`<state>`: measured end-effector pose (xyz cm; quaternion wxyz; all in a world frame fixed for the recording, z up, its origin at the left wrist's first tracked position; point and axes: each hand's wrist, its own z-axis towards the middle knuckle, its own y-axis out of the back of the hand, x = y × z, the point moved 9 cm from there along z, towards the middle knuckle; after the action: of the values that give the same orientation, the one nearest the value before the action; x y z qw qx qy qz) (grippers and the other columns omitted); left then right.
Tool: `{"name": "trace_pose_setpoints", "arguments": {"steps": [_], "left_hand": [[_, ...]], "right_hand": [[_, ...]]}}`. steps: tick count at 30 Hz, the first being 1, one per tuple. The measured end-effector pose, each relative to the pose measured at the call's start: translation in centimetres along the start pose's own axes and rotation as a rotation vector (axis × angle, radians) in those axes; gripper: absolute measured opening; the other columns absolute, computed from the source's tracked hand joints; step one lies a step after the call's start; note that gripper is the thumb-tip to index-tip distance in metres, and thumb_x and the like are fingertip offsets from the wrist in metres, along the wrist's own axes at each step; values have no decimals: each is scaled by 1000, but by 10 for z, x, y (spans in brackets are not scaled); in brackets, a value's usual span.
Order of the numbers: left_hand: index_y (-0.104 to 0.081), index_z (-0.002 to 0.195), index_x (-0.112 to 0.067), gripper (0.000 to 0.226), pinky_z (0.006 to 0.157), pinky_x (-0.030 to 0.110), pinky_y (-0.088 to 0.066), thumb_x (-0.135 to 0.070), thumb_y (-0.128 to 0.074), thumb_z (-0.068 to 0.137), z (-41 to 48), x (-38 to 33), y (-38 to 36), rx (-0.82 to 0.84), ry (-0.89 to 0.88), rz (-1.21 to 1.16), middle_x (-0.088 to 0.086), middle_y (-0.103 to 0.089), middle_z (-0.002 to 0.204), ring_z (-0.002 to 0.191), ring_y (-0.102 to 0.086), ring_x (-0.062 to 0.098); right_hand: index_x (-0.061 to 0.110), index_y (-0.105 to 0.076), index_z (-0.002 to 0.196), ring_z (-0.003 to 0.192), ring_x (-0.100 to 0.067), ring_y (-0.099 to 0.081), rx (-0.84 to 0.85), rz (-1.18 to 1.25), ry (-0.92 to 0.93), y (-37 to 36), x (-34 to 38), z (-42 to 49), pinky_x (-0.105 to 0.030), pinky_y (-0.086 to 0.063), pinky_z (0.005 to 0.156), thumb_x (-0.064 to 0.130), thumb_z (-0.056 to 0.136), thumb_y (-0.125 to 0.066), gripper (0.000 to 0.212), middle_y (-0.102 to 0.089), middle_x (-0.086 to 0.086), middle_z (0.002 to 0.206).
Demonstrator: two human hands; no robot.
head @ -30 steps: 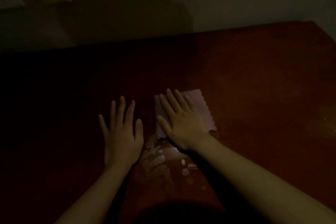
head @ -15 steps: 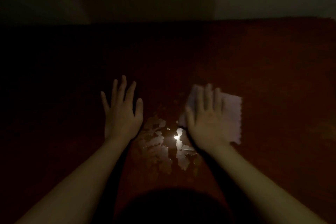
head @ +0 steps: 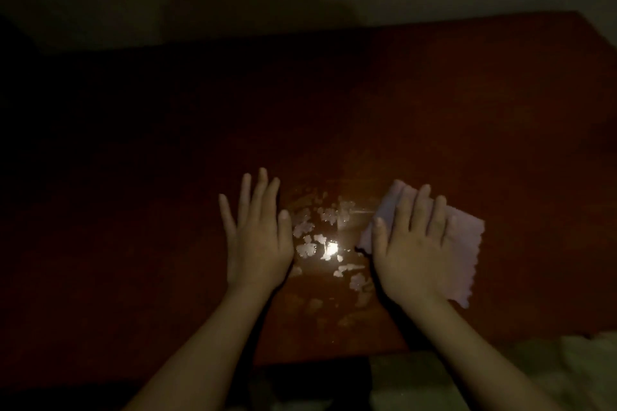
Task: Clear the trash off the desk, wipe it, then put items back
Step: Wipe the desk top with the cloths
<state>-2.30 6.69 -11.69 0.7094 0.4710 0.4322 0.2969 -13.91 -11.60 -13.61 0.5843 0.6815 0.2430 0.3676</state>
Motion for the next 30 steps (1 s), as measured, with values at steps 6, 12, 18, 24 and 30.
{"name": "trace_pose_setpoints", "arguments": {"steps": [6,12,18,24,30], "left_hand": [[-27,149,-14,57,117,44,12,-35,-16,96,-31,16,9,-48,56,-20,1,-15,159,148,-2,14],[-25,150,-15,55,118,43,13,-35,-21,98,-53,12,5,1,10,-3,0,-12,159,147,1,12],[-28,149,-16,58,118,47,9,-41,-20,97,-53,-1,4,1,-23,118,1,-14,159,148,0,16],[-28,149,-16,58,116,51,1,-39,-16,97,-37,-107,-39,75,-159,79,0,-12,158,147,-5,19],[-8,152,-19,63,116,52,10,-44,-2,94,4,-110,-55,73,-64,70,-1,6,160,146,14,17]], "right_hand": [[6,-23,148,144,-36,-15,-13,-33,211,-19,61,-55,-49,-14,115,47,99,-8,66,-19,-20,154],[17,2,150,144,-22,10,20,-54,156,2,-35,-69,-35,7,116,52,90,12,70,2,-9,158],[7,-8,149,145,-31,-7,-4,-88,-5,10,-90,-56,-44,-4,117,52,90,16,78,-9,-17,156],[16,0,150,146,-28,4,46,-106,202,4,-61,-37,-40,1,116,50,93,17,69,-1,-11,158],[24,17,147,142,-16,24,69,-100,237,21,-98,13,-30,18,114,50,87,18,65,20,1,155]]}}
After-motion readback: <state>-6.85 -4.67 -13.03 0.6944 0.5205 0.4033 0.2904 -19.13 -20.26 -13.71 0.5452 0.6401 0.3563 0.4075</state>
